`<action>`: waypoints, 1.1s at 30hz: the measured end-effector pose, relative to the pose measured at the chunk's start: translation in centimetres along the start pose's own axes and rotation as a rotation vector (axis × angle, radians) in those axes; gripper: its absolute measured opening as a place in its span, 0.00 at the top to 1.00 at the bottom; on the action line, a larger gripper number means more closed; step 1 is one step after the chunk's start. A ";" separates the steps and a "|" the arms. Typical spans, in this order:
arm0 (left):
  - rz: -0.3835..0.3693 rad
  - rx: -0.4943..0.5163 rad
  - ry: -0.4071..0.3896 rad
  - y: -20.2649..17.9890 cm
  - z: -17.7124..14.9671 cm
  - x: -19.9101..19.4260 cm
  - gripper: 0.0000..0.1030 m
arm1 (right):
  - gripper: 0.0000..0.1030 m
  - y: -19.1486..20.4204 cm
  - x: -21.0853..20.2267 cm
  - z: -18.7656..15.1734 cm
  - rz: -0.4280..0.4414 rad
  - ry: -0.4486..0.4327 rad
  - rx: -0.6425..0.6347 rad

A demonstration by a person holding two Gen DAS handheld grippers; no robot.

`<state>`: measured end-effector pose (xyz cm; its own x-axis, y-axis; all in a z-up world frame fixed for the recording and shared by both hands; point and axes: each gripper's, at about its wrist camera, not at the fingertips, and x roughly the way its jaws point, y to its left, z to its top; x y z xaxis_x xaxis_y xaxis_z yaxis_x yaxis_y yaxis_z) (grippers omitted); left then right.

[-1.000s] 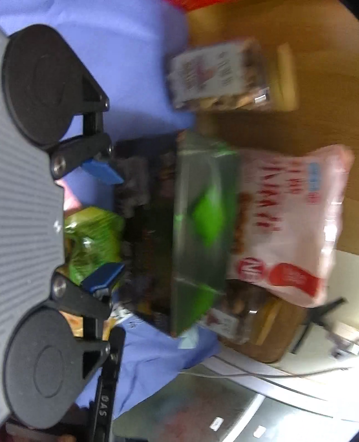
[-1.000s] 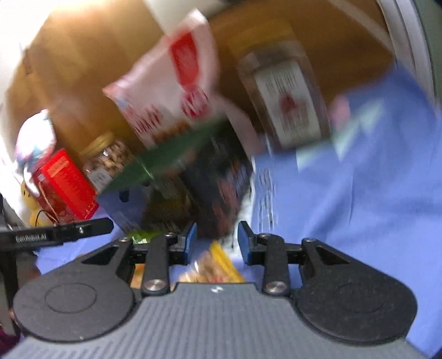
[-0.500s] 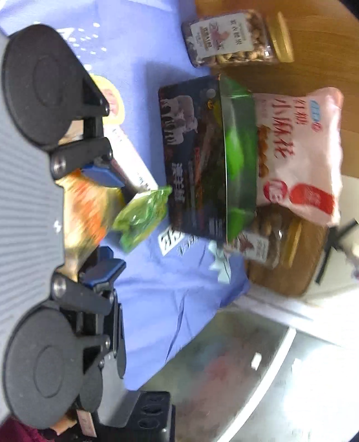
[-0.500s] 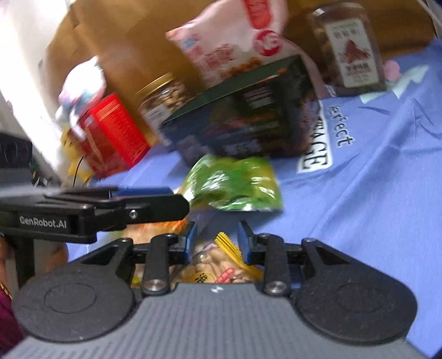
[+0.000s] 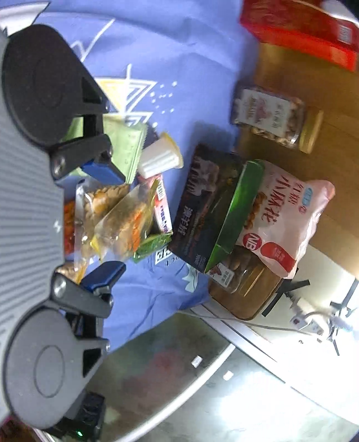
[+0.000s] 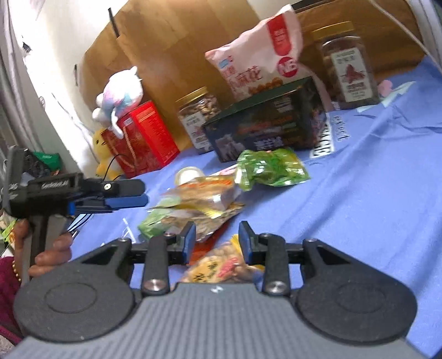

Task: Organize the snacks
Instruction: 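Grasp the clear cake packet with the left gripper, then lower the cake packet into the black tin and release it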

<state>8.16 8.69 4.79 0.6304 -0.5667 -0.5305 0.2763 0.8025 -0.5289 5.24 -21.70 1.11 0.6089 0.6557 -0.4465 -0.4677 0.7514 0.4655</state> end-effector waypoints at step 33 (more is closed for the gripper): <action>-0.014 0.128 -0.115 -3.9 8.0 4.2 0.57 | 0.70 0.8 2.8 8.7 0.148 -0.140 -0.011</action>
<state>15.54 4.65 9.92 0.7023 -0.5590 -0.4407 0.3715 0.8160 -0.4429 12.11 -19.91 6.93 0.6157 0.7430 -0.2624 -0.5656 0.6486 0.5094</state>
